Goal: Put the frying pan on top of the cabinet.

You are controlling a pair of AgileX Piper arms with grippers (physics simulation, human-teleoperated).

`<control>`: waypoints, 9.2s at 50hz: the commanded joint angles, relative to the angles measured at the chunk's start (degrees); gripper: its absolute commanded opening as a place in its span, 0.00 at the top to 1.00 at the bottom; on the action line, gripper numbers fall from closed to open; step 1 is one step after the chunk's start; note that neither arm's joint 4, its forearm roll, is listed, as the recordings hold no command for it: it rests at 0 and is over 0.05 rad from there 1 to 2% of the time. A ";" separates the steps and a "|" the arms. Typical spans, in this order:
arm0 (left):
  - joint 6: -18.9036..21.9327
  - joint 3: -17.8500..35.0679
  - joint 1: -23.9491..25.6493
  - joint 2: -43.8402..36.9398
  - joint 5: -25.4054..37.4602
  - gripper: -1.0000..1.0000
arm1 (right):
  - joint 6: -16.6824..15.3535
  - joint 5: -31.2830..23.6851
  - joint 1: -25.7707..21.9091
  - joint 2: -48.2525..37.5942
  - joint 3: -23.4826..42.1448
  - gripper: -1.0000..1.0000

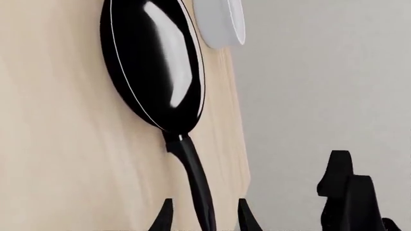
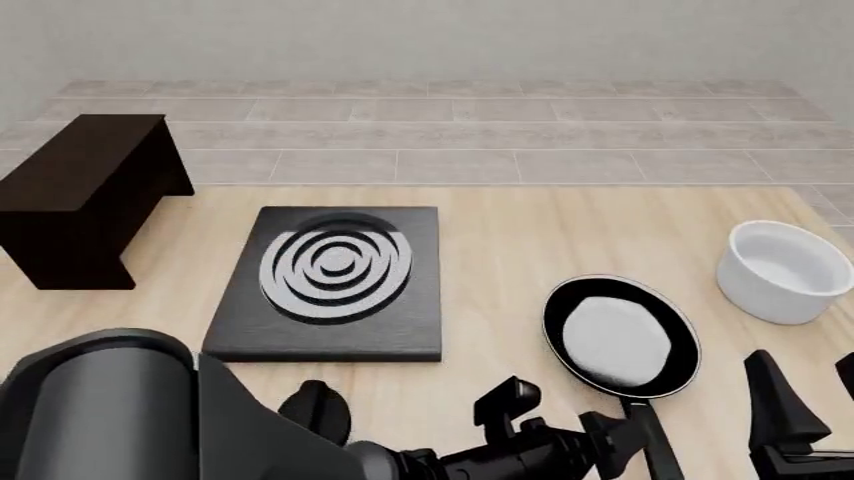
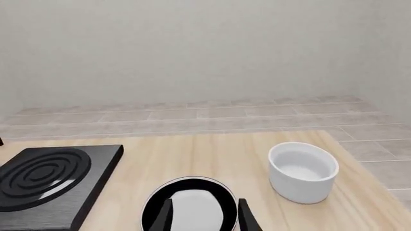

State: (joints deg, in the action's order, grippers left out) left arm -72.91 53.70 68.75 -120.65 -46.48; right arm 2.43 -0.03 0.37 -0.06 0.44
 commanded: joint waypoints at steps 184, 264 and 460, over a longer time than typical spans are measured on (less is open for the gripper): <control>-12.67 16.25 5.03 -21.57 -2.65 0.00 | 3.50 1.09 1.15 -2.61 1.00 0.00; 17.21 0.00 -12.44 26.42 12.65 1.00 | 2.87 -0.03 0.61 -0.11 -0.09 0.00; 3.68 4.51 -73.26 21.31 9.25 1.00 | 0.28 0.48 0.07 -1.46 -0.43 0.00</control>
State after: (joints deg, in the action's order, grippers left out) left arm -68.93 57.59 -4.14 -99.19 -35.45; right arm 2.87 1.48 0.47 -2.54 0.02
